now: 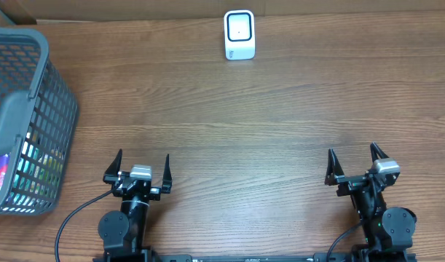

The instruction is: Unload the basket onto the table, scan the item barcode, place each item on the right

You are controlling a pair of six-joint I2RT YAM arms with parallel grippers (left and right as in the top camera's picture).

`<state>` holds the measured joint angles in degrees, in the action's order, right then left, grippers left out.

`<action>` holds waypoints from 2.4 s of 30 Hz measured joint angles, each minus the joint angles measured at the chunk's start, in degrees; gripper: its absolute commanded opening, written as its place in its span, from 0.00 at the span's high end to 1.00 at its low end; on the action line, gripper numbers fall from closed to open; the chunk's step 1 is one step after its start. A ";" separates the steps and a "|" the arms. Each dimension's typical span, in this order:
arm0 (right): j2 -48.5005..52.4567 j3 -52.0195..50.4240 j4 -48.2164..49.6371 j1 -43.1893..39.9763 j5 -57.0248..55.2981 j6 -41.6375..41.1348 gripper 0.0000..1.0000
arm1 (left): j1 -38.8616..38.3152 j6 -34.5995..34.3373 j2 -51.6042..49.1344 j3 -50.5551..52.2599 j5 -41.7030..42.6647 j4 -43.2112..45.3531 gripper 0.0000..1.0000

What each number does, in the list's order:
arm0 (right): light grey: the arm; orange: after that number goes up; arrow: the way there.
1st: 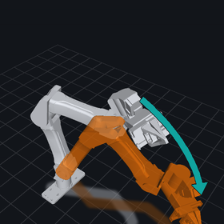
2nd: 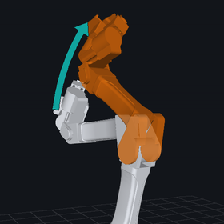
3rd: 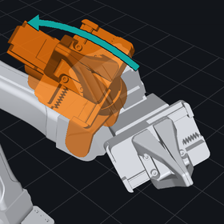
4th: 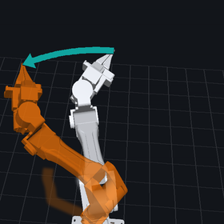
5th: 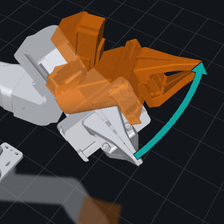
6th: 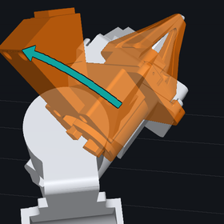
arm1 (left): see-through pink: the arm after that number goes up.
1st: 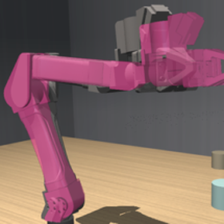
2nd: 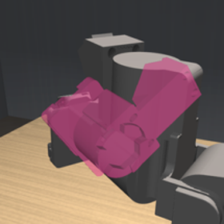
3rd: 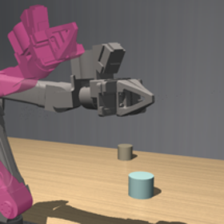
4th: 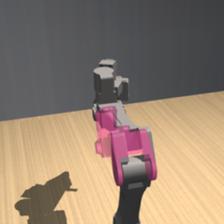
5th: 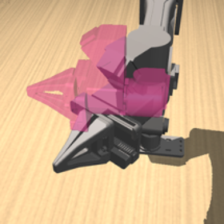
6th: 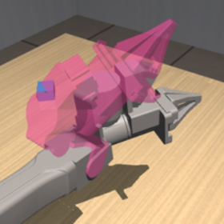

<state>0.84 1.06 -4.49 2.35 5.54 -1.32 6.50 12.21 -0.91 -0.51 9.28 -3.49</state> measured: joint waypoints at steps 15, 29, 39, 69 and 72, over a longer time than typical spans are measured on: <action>0.00 0.00 0.00 0.00 0.00 0.02 0.00 | 0.00 0.00 0.00 0.00 0.00 0.00 0.01; 0.00 0.00 -0.07 0.00 -1.70 0.00 0.00 | 0.00 0.00 0.00 0.00 0.00 0.00 0.01; 0.00 0.00 0.74 0.00 0.11 -2.45 0.00 | 0.00 -3.52 0.00 0.00 -0.13 1.68 0.00; 27.08 46.21 -27.08 0.00 9.16 -4.48 0.00 | 0.00 -10.58 -67.28 -96.98 8.52 -57.92 0.00; 34.77 55.19 -35.65 0.00 9.29 -4.44 0.00 | 0.00 -10.32 -75.30 -112.28 8.66 -68.17 0.00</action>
<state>35.62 56.25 -40.14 2.35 14.83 -5.76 6.50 1.89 -76.20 -112.79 17.93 -71.66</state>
